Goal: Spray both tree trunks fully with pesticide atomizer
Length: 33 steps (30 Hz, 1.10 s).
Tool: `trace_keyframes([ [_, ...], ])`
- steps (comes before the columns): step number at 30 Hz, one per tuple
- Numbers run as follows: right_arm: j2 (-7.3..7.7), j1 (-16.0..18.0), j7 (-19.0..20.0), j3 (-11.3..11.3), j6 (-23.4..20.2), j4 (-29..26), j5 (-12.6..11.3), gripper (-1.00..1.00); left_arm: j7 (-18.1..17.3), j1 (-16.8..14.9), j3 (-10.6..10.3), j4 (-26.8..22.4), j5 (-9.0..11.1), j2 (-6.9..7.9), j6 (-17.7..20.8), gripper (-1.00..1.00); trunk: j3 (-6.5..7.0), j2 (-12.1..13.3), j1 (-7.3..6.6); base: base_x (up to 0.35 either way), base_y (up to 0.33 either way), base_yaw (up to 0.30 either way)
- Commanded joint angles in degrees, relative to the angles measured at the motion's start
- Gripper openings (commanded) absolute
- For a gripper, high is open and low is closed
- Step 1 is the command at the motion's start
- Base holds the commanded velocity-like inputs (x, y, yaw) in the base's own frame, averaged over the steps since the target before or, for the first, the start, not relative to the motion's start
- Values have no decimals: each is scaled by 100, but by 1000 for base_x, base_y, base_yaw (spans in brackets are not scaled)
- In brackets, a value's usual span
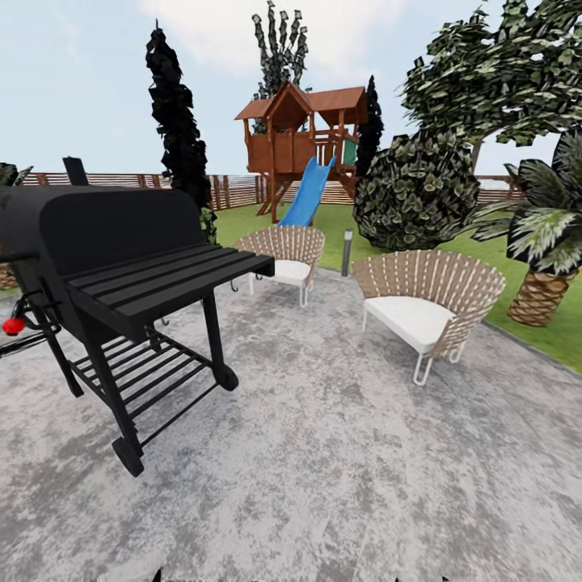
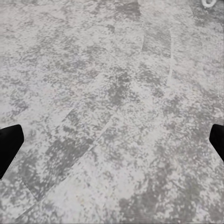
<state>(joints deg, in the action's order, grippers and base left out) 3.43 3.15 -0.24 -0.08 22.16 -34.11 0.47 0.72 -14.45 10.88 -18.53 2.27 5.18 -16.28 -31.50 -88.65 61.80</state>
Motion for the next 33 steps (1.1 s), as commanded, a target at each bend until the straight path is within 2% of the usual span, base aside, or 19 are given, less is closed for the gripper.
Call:
trace_keyframes([
  [1,0,2,-2,-1,16,1,5,100,7,-6,-7,7,25,0,-18,100,-24,-44,22,0,0,278],
  [33,0,2,-2,17,16,1,5,100,13,-6,-7,7,28,0,-15,100,-609,-1328,725,0,0,278],
])
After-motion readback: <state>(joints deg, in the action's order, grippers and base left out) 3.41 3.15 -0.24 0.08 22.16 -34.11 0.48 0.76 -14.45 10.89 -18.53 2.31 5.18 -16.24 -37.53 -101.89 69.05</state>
